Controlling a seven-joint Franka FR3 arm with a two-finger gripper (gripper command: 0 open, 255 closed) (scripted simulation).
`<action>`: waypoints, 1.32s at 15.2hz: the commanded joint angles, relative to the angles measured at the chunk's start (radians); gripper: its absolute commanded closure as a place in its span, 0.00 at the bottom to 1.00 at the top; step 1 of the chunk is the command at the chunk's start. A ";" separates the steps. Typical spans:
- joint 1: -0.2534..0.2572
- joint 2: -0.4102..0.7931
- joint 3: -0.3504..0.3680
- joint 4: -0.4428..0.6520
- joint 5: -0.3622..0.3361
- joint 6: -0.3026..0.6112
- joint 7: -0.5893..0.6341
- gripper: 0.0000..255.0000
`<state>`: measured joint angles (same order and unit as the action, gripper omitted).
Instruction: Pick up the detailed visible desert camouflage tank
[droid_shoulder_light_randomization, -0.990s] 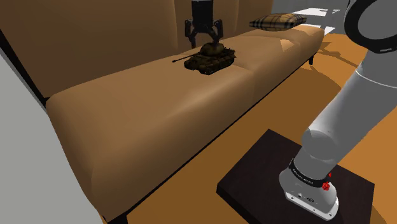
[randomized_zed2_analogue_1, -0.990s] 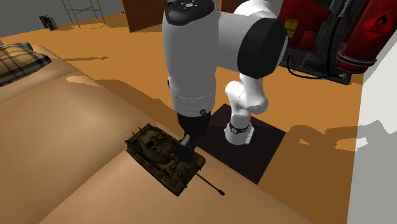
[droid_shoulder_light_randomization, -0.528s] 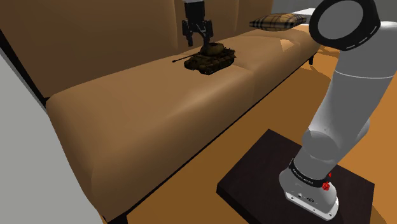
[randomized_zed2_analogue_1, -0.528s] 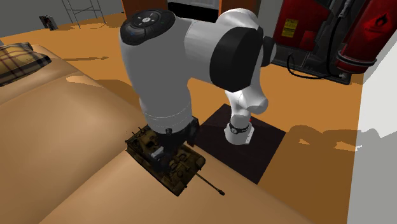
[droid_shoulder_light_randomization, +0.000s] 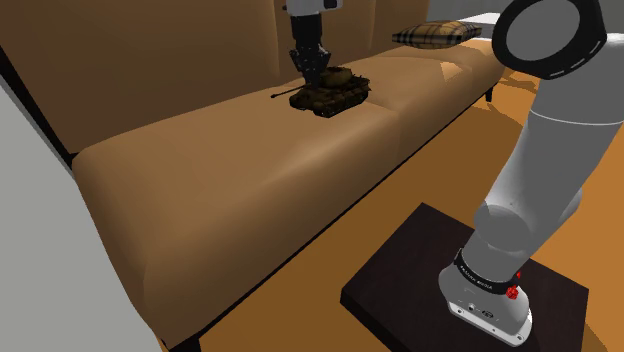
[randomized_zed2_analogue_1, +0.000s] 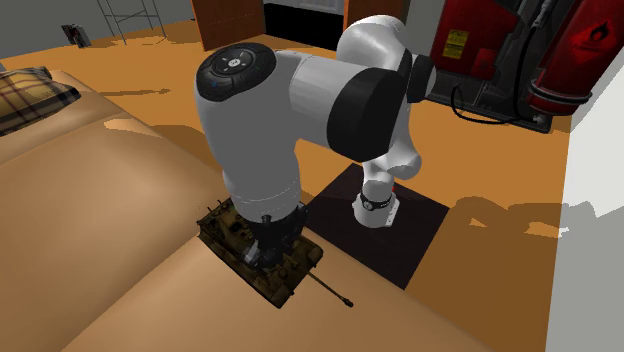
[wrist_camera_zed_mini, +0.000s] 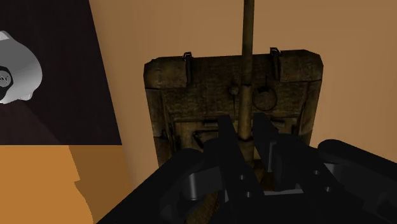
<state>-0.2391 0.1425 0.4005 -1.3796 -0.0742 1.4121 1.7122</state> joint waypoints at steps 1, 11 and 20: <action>0.000 0.000 0.000 0.000 0.000 0.001 0.000 1.00; 0.010 0.026 0.004 0.088 -0.010 -0.064 0.006 1.00; 0.050 0.123 0.013 0.351 -0.054 -0.237 0.021 1.00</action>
<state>-0.1944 0.2554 0.4125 -1.0607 -0.1221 1.1961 1.7315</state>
